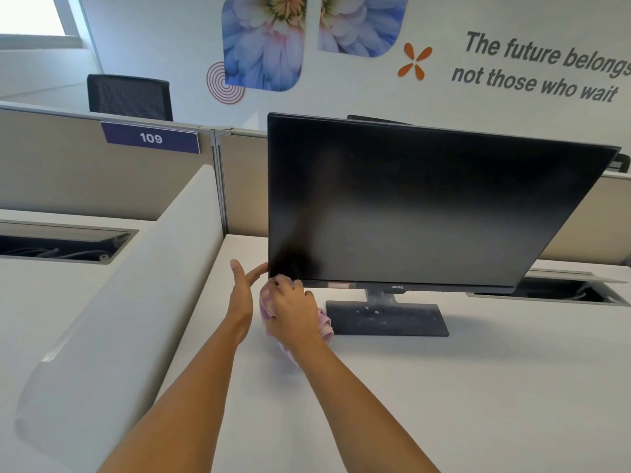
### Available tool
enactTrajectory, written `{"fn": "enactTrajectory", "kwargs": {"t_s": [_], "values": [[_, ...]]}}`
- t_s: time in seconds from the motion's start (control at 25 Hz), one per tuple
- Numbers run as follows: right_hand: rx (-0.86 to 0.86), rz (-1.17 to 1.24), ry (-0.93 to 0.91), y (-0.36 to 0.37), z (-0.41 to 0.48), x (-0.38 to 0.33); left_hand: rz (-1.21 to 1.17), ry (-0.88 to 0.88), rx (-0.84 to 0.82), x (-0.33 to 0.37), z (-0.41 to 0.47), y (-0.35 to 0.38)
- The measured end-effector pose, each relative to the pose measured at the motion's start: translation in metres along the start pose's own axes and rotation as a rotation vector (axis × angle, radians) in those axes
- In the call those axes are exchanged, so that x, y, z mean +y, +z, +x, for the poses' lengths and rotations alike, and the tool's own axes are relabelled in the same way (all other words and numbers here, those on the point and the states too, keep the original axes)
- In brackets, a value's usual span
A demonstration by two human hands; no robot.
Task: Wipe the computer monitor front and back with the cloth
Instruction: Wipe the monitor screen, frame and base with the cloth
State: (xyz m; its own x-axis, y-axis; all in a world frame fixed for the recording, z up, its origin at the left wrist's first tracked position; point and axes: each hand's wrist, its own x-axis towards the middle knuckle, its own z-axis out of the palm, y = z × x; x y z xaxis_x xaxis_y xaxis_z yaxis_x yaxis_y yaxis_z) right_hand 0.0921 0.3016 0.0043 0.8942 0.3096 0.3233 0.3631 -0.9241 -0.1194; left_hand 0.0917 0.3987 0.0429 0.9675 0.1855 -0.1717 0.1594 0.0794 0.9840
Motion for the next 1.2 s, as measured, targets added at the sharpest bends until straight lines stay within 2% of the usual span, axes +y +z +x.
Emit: {"fn": "enactTrajectory", "kwargs": {"t_s": [0.12, 0.2, 0.24, 0.36, 0.44, 0.52, 0.64, 0.84, 1.08, 1.2], "values": [[0.235, -0.048, -0.165, -0.011, -0.001, 0.016, -0.023, -0.009, 0.008, 0.000, -0.002, 0.003], [0.358, -0.100, -0.135, -0.013, 0.002, 0.023, -0.023, -0.007, 0.025, -0.001, -0.002, 0.005], [0.362, -0.125, -0.124, -0.014, 0.004, 0.024, -0.017, -0.007, 0.030, -0.001, -0.003, 0.005], [0.181, -0.196, -0.170, -0.007, -0.002, 0.020, -0.006, -0.027, 0.000, 0.002, -0.007, 0.005], [0.084, -0.034, -0.083, -0.009, -0.004, 0.013, 0.005, -0.030, -0.013, 0.005, -0.011, 0.008], [0.039, 0.133, 0.013, -0.014, -0.002, 0.008, 0.024, 0.006, 0.041, 0.005, -0.014, 0.014], [0.236, 0.273, 0.143, -0.038, 0.000, 0.006, 0.052, 0.169, 0.098, 0.011, -0.021, 0.019], [0.529, 0.230, -0.062, -0.102, 0.001, 0.010, 0.082, 0.476, 0.090, 0.068, -0.029, 0.009], [0.642, 0.310, -0.259, -0.178, 0.040, -0.009, -0.014, 0.728, 0.229, 0.161, -0.024, 0.016], [0.653, 0.235, -0.284, -0.208, 0.058, -0.001, 0.021, 0.770, 0.379, 0.191, -0.012, 0.020]]}}
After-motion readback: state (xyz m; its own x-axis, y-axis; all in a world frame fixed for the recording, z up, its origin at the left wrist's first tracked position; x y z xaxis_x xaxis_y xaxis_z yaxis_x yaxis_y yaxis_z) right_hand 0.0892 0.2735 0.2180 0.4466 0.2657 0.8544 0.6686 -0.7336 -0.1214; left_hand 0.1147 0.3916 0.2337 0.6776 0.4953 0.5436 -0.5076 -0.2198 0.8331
